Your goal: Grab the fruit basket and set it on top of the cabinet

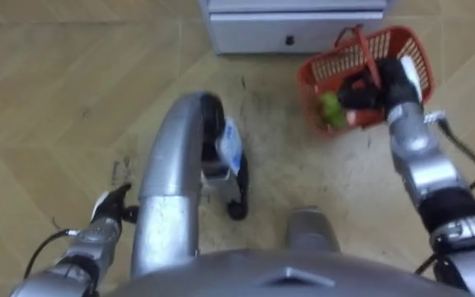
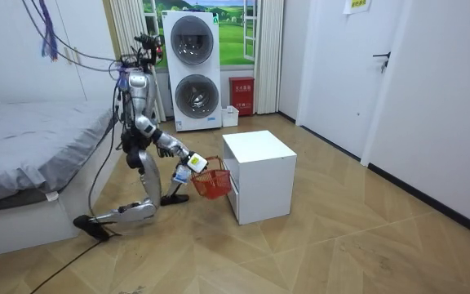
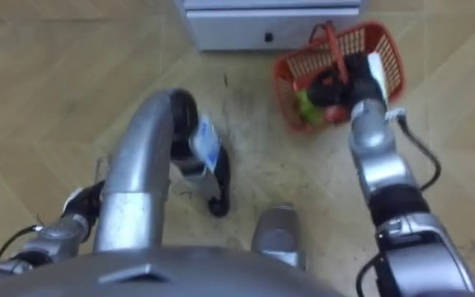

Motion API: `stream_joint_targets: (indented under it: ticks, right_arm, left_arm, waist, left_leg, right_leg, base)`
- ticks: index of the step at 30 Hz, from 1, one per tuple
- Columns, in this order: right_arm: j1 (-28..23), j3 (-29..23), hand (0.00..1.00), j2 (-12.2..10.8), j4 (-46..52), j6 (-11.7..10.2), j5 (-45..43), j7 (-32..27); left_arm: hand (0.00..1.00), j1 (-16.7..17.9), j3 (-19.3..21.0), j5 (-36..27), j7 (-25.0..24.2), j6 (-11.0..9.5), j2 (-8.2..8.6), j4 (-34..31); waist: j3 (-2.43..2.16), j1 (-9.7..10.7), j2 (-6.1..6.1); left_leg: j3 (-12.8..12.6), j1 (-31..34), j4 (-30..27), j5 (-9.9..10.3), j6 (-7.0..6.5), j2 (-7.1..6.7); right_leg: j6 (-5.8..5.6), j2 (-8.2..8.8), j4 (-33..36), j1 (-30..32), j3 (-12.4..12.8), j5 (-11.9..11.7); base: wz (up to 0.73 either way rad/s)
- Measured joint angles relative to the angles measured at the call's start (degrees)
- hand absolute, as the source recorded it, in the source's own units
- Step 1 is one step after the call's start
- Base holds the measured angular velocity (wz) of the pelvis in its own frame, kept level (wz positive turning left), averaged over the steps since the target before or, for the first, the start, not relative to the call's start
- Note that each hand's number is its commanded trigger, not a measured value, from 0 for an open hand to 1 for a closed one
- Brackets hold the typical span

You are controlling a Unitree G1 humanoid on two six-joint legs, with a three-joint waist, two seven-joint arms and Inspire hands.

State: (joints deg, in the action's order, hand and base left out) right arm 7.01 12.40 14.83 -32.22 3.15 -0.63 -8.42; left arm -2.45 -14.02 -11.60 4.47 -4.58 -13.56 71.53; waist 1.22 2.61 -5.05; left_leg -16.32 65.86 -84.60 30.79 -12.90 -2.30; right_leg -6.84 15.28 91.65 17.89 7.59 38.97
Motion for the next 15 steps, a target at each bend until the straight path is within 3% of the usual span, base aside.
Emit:
stream_joint_targets:
  ticks: [1,2,4,5,9,14,15]
  right_arm:
    - [-1.40,0.02,1.00,0.06,2.19,-0.03,-0.07,-0.33]
    - [-2.27,0.02,1.00,0.21,3.34,-0.06,0.06,-0.50]
    - [-6.50,-0.24,1.00,1.08,9.08,-0.68,-0.30,-1.21]
    - [-7.97,-0.33,1.00,1.21,10.85,-0.90,-0.81,-1.35]
    - [-11.42,-0.28,1.00,0.78,15.40,-1.96,-3.09,-0.09]
    - [-16.63,-1.17,1.00,0.81,22.11,-2.61,-4.77,1.17]
    - [-17.45,-1.34,1.00,0.84,23.25,-2.66,-5.10,1.24]
  left_arm:
    - [0.00,0.33,0.40,-0.11,0.51,0.23,-0.18,0.11]
    - [0.00,0.62,0.53,-0.09,0.80,0.36,-0.28,-0.05]
    - [0.00,1.05,2.17,-0.13,1.57,0.52,-0.34,-0.29]
    - [0.00,1.05,2.66,-0.32,1.63,0.48,-0.44,-0.35]
    - [0.00,1.17,3.65,-1.63,1.62,-0.40,-0.50,-1.32]
    - [0.00,5.31,3.63,-2.05,1.29,-0.91,-0.62,-6.79]
    - [0.00,5.83,3.63,-2.37,1.29,-0.93,-0.63,-7.09]
  waist:
    - [0.02,0.32,-0.13]
    - [-0.02,0.31,-0.17]
    - [-0.32,0.59,-0.90]
    - [-0.49,0.60,-1.21]
    - [-0.56,0.00,-1.32]
    - [-0.67,0.03,-0.77]
    - [-0.72,-0.06,-0.76]
  left_leg:
    - [0.73,-4.20,6.37,-1.80,0.59,0.39]
    - [1.09,-6.24,9.22,-2.59,0.91,0.63]
    - [1.43,-12.71,19.23,-5.92,1.57,0.86]
    - [1.42,-15.30,23.06,-7.28,1.77,0.93]
    - [1.40,-20.67,32.36,-11.15,2.40,1.56]
    - [1.32,-25.68,44.28,-18.33,2.94,1.72]
    - [1.29,-26.11,45.18,-18.94,3.12,1.71]
  right_leg:
    - [0.58,-0.22,-7.77,-0.98,-2.23,-1.01]
    - [0.75,-0.50,-11.03,-1.34,-3.30,-1.78]
    - [1.50,-0.60,-20.36,-2.31,-6.91,-5.44]
    - [1.35,-0.64,-24.02,-2.98,-8.06,-6.55]
    - [1.23,-1.67,-33.55,-3.58,-11.49,-6.81]
    - [0.93,-3.56,-48.74,-5.01,-14.89,-6.64]
    - [1.00,-3.74,-50.07,-5.41,-15.21,-6.69]
  base:
    - [-0.54]
    - [-0.64]
    - [-0.48]
    - [-0.30]
    - [-0.25]
    - [-0.08]
    - [-0.09]
